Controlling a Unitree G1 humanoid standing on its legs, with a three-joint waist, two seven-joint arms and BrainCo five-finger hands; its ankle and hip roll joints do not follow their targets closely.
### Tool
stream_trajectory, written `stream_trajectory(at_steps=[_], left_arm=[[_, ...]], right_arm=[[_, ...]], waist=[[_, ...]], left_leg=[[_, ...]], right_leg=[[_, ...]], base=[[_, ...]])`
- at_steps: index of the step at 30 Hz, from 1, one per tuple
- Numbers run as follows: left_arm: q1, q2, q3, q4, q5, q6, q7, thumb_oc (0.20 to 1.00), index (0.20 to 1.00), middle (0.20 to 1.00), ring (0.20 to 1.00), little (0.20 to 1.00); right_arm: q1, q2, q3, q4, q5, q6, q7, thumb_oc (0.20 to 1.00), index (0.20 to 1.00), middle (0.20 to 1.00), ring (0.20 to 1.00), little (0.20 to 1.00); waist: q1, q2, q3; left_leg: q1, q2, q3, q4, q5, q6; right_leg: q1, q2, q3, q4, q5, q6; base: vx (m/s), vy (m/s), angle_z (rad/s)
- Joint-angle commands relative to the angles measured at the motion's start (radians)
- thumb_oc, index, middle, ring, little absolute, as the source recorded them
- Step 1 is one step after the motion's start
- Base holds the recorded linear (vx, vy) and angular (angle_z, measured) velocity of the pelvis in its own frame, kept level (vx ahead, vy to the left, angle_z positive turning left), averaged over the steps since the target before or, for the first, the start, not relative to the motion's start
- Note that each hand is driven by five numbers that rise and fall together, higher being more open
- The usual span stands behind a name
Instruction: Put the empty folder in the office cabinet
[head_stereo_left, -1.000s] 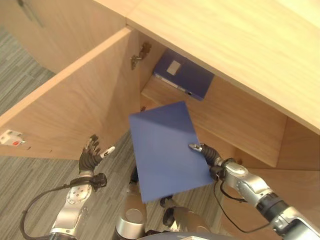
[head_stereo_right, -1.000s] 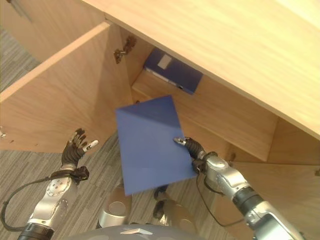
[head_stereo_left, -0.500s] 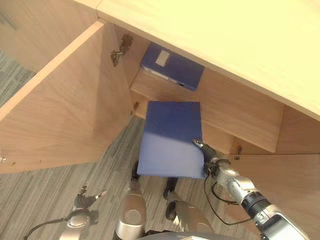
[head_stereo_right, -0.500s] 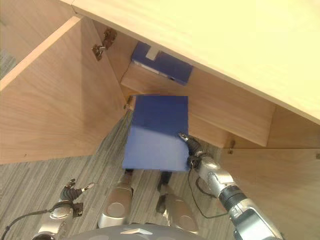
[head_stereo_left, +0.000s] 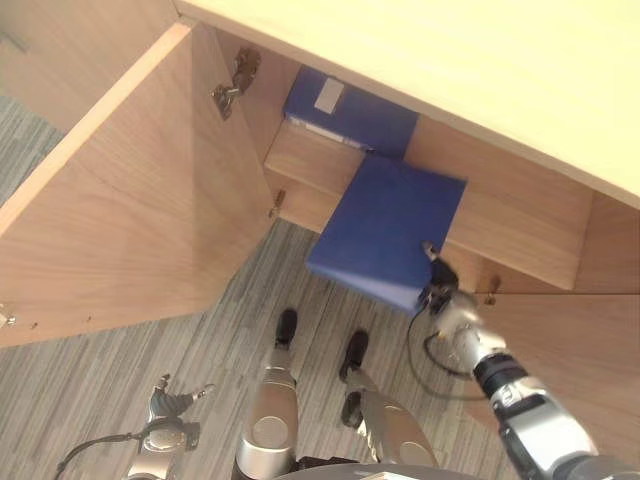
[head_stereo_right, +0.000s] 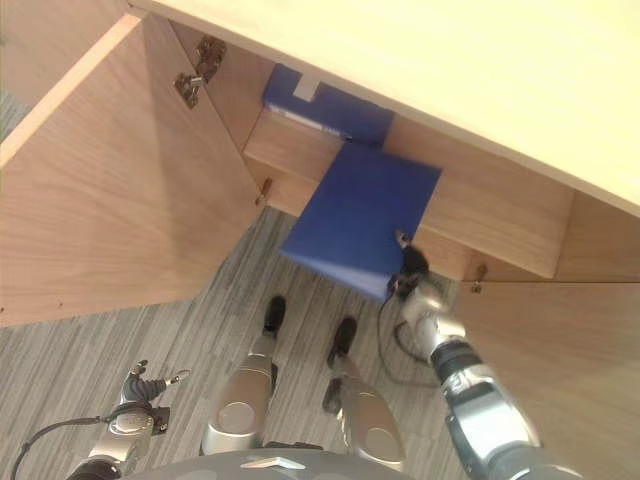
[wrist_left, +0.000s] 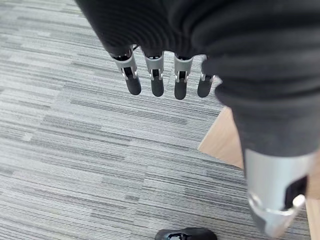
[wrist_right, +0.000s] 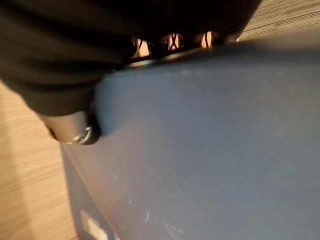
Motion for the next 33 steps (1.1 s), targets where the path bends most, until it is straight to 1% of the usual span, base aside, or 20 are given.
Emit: stream_trajectory(at_steps=[1, 6, 12, 14, 17, 18, 19, 20, 21, 22, 26, 28, 30, 33], left_arm=[[0.007, 0.018, -0.040, 0.052, 0.045, -0.018, 0.006, 1.000, 1.000, 1.000, 1.000, 1.000], [0.015, 0.010, -0.042, 0.080, 0.050, -0.012, -0.012, 1.000, 1.000, 1.000, 1.000, 1.000], [0.018, 0.012, -0.040, 0.068, 0.051, -0.014, -0.014, 1.000, 1.000, 1.000, 1.000, 1.000], [0.011, 0.013, -0.044, 0.064, 0.055, -0.015, -0.004, 1.000, 1.000, 1.000, 1.000, 1.000], [0.004, 0.014, -0.053, 0.056, 0.057, -0.018, 0.013, 1.000, 1.000, 1.000, 1.000, 1.000], [0.003, 0.014, -0.053, 0.056, 0.057, -0.018, 0.013, 1.000, 1.000, 1.000, 1.000, 1.000], [-0.003, 0.015, -0.057, 0.058, 0.056, -0.019, 0.026, 1.000, 1.000, 1.000, 1.000, 1.000], [-0.003, 0.015, -0.057, 0.058, 0.056, -0.019, 0.026, 1.000, 1.000, 1.000, 1.000, 1.000], [-0.010, 0.017, -0.061, 0.060, 0.053, -0.020, 0.044, 1.000, 1.000, 1.000, 1.000, 1.000], [-0.016, 0.020, -0.065, 0.061, 0.054, -0.022, 0.053, 1.000, 1.000, 1.000, 1.000, 1.000], [-0.027, 0.032, -0.096, 0.059, 0.053, -0.032, 0.077, 1.000, 1.000, 1.000, 1.000, 1.000], [-0.034, 0.044, -0.118, 0.048, 0.046, -0.038, 0.081, 1.000, 1.000, 1.000, 1.000, 1.000], [-0.036, 0.047, -0.127, 0.046, 0.048, -0.040, 0.082, 1.000, 1.000, 1.000, 1.000, 1.000], [-0.046, 0.070, -0.164, 0.025, 0.052, -0.053, 0.087, 1.000, 1.000, 1.000, 1.000, 1.000]], right_arm=[[-0.023, -0.057, 0.050, -0.144, -0.005, -0.059, 0.067, 0.200, 0.200, 0.200, 0.200, 0.200], [-0.032, -0.087, 0.078, -0.197, -0.013, -0.056, 0.088, 0.200, 0.200, 0.200, 0.200, 0.200], [-0.018, -0.086, 0.071, -0.215, -0.020, -0.055, 0.085, 0.200, 0.200, 0.200, 0.200, 0.200], [-0.010, -0.067, 0.030, -0.205, -0.010, -0.079, 0.054, 0.200, 0.200, 0.200, 0.200, 0.200], [-0.017, -0.028, -0.037, -0.135, -0.006, -0.121, -0.019, 0.200, 0.200, 0.200, 0.200, 0.200], [-0.018, -0.028, -0.037, -0.135, -0.006, -0.121, -0.019, 0.200, 0.200, 0.200, 0.200, 0.200], [-0.030, -0.012, -0.060, -0.105, -0.014, -0.137, -0.055, 0.200, 0.200, 0.200, 0.200, 0.200], [-0.030, -0.012, -0.060, -0.105, -0.014, -0.137, -0.055, 0.200, 0.200, 0.200, 0.200, 0.200], [-0.065, 0.001, -0.090, -0.057, -0.025, -0.151, -0.100, 0.200, 0.200, 0.200, 0.200, 0.200], [-0.093, 0.005, -0.109, -0.029, -0.021, -0.160, -0.121, 0.200, 0.200, 0.200, 0.200, 0.200], [-0.206, 0.012, -0.163, 0.078, 0.026, -0.189, -0.170, 0.200, 0.200, 0.200, 0.200, 0.200], [-0.293, -0.011, -0.181, 0.152, 0.047, -0.198, -0.204, 0.200, 0.200, 0.200, 0.200, 0.200], [-0.323, -0.017, -0.185, 0.184, 0.049, -0.199, -0.211, 0.200, 0.200, 0.200, 0.200, 0.200], [-0.437, -0.054, -0.197, 0.295, 0.076, -0.203, -0.238, 0.200, 0.200, 0.200, 0.200, 0.200]], waist=[[0.010, -0.011, -0.056], [0.006, -0.019, -0.066], [0.003, -0.023, -0.070], [0.001, -0.023, -0.068], [0.004, -0.015, -0.058], [0.002, -0.017, -0.060], [0.003, -0.013, -0.056], [0.003, -0.013, -0.056], [0.007, -0.009, -0.049], [0.010, -0.004, -0.043], [0.032, 0.013, -0.018], [0.055, 0.026, 0.000], [0.062, 0.031, 0.006], [0.089, 0.050, 0.031]], left_leg=[[0.007, 0.046, -0.040, -0.014, -0.078, -0.025], [0.010, 0.045, -0.037, -0.014, -0.079, -0.024], [0.017, 0.044, -0.035, -0.014, -0.085, -0.023], [0.014, 0.044, -0.035, -0.014, -0.087, -0.023], [0.014, 0.046, -0.037, -0.014, -0.091, -0.022], [0.009, 0.043, -0.038, -0.014, -0.087, -0.021], [0.005, 0.043, -0.040, -0.014, -0.086, -0.021], [0.005, 0.043, -0.040, -0.014, -0.086, -0.021], [-0.006, 0.041, -0.044, -0.014, -0.083, -0.021], [-0.014, 0.040, -0.047, -0.014, -0.081, -0.021], [-0.045, 0.040, -0.058, -0.014, -0.070, -0.024], [-0.071, 0.043, -0.068, -0.014, -0.066, -0.029], [-0.084, 0.044, -0.072, -0.014, -0.062, -0.030], [-0.135, 0.042, -0.086, -0.014, -0.048, -0.036]], right_leg=[[-0.021, -0.052, -0.022, -0.004, -0.030, 0.083], [-0.018, -0.055, -0.022, -0.004, -0.030, 0.084], [-0.014, -0.056, -0.025, -0.004, -0.032, 0.085], [-0.016, -0.056, -0.026, -0.004, -0.032, 0.086], [-0.017, -0.054, -0.026, -0.004, -0.033, 0.085], [-0.021, -0.056, -0.027, -0.004, -0.031, 0.086], [-0.023, -0.056, -0.029, -0.004, -0.030, 0.086], [-0.023, -0.056, -0.029, -0.004, -0.030, 0.086], [-0.031, -0.056, -0.032, -0.004, -0.028, 0.086], [-0.037, -0.056, -0.034, -0.004, -0.028, 0.086], [-0.059, -0.054, -0.043, -0.004, -0.024, 0.087], [-0.080, -0.051, -0.051, -0.004, -0.025, 0.087], [-0.089, -0.049, -0.056, -0.004, -0.025, 0.088], [-0.131, -0.045, -0.070, -0.004, -0.021, 0.088]], base=[[0.01, -0.009, 0.06], [0.00, 0.000, 0.01], [0.00, 0.000, 0.00], [0.00, -0.001, -0.02], [0.00, 0.000, 0.00], [-0.01, 0.008, -0.05], [-0.02, 0.007, -0.04], [0.00, 0.000, 0.00], [0.00, 0.000, 0.00], [-0.04, 0.010, -0.04], [-0.04, -0.001, 0.01], [-0.05, -0.025, 0.10], [-0.05, -0.010, 0.07], [-0.07, -0.014, 0.15]])
